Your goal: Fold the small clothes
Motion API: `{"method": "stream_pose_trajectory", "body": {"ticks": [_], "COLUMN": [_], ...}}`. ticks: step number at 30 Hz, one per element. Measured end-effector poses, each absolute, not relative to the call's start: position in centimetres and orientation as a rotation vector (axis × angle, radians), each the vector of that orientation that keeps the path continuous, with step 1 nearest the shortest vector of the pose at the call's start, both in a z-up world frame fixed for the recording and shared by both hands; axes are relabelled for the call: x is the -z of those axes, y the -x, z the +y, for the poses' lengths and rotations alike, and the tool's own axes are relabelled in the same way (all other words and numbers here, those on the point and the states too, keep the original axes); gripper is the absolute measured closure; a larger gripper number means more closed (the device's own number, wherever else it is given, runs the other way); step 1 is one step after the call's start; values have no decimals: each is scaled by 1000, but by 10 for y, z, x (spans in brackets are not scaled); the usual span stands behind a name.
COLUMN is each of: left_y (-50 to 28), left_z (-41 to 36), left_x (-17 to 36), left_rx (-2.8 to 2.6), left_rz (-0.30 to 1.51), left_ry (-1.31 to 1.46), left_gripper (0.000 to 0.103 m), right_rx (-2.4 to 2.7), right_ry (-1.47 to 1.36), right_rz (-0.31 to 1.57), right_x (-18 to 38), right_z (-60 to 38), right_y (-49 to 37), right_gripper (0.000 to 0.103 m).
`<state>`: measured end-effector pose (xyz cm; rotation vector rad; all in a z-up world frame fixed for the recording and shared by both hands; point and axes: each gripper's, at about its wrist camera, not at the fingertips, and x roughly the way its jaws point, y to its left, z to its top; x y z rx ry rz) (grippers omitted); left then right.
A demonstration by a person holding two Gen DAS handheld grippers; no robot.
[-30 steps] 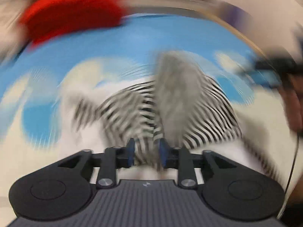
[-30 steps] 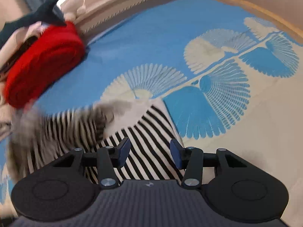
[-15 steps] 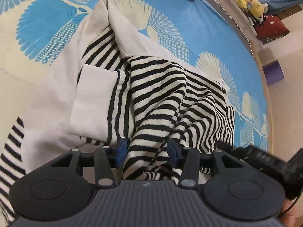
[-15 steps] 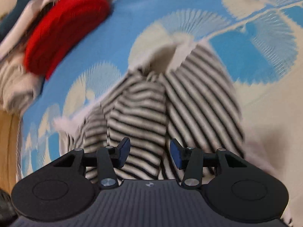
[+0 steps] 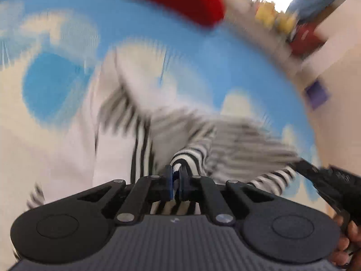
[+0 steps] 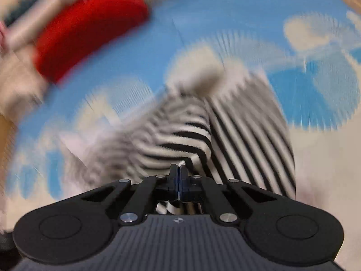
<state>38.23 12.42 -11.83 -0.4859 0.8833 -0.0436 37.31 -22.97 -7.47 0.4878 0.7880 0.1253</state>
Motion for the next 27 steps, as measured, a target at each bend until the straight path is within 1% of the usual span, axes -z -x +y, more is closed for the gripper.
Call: {"method": "stream_pose_trajectory", "body": {"ticks": [2, 3, 4, 6, 7, 9, 11, 12, 13, 14, 15, 16, 17, 20, 23, 24, 25, 26, 27], "left_y": [-372, -369, -366, -364, -365, -372, -375, -376, -378, -379, -380, -381, -383, -390, -396, -398, -397, -396, -395], "left_z": [137, 144, 148, 154, 155, 156, 166, 170, 170, 170, 169, 167, 166, 163, 152, 148, 147, 147, 145], "left_x": [102, 97, 97, 103, 108, 129, 150, 156, 160, 161, 160, 159, 159, 167, 183, 188, 191, 190, 182], "left_rx": [21, 8, 1, -38, -83, -160, -144, -121, -91, -65, -50, -46, -43, -32, -43, -65, -94, -122, -144], "left_rz": [773, 741, 733, 762, 807, 966, 1040, 1060, 1067, 1057, 1043, 1030, 1017, 1020, 1081, 1105, 1108, 1101, 1081], "left_ry": [503, 513, 527, 538, 508, 453, 571, 645, 696, 724, 742, 756, 771, 802, 771, 751, 740, 725, 694], "left_gripper": [98, 98, 98, 98, 98, 98, 98, 94, 81, 72, 56, 48, 47, 47, 50, 62, 84, 90, 90], "right_rx": [-118, -106, -95, -82, -64, -54, -62, -65, -65, -64, -56, -45, -32, -28, -23, -19, -20, -19, -5], "right_ry": [-503, -498, -490, -553, -585, -565, -558, -560, -556, -549, -542, -534, -523, -504, -507, -496, -487, -485, -495], "right_rz": [683, 677, 710, 862, 955, 1116, 1203, 1224, 1223, 1207, 1170, 1137, 1106, 1093, 1140, 1152, 1155, 1148, 1124], "right_x": [50, 46, 50, 77, 95, 126, 144, 147, 146, 142, 136, 131, 127, 129, 140, 143, 145, 145, 142], "right_z": [-251, -262, -268, -282, -284, -279, -271, -269, -266, -265, -265, -263, -263, -262, -258, -257, -253, -253, -253], "right_y": [-363, -360, -359, -361, -362, -364, -363, -365, -369, -370, -371, -371, -372, -374, -378, -378, -379, -378, -377], "right_gripper": [103, 103, 103, 103, 103, 103, 101, 98, 97, 90, 83, 66, 54, 54, 55, 57, 67, 85, 93]}}
